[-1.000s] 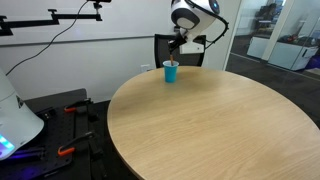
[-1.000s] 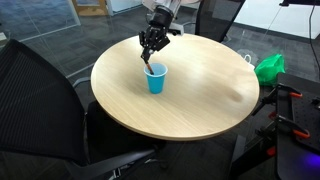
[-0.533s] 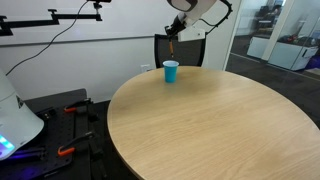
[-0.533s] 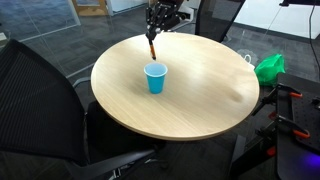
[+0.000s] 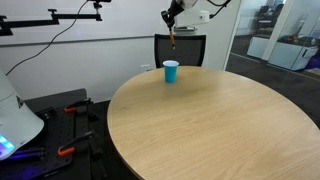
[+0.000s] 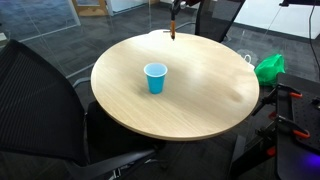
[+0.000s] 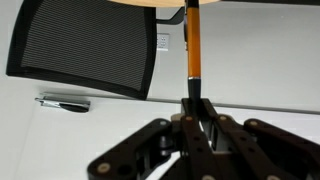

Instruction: Remove the pen from the cup

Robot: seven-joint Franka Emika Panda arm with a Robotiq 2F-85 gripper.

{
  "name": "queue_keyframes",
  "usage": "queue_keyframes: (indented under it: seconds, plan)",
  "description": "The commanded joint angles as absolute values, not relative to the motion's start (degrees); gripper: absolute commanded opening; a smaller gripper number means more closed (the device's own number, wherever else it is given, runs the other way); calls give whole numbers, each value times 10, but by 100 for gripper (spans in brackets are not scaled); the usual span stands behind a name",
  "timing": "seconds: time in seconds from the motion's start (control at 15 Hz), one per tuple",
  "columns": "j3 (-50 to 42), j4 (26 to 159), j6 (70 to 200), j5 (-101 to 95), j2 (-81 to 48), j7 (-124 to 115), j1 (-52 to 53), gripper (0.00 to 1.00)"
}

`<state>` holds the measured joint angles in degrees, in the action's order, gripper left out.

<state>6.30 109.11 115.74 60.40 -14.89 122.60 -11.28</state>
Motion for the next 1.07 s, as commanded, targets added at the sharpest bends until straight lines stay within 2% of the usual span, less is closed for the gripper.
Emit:
queue_keyframes:
  seconds: [0.0, 0.6, 1.0]
  plan:
    - [17, 1158, 1194, 603, -87, 1210, -88, 3]
    - [-21, 1183, 1386, 512, -131, 1079, -59, 3]
    - [-17, 1158, 1425, 396, -217, 945, -63, 3]
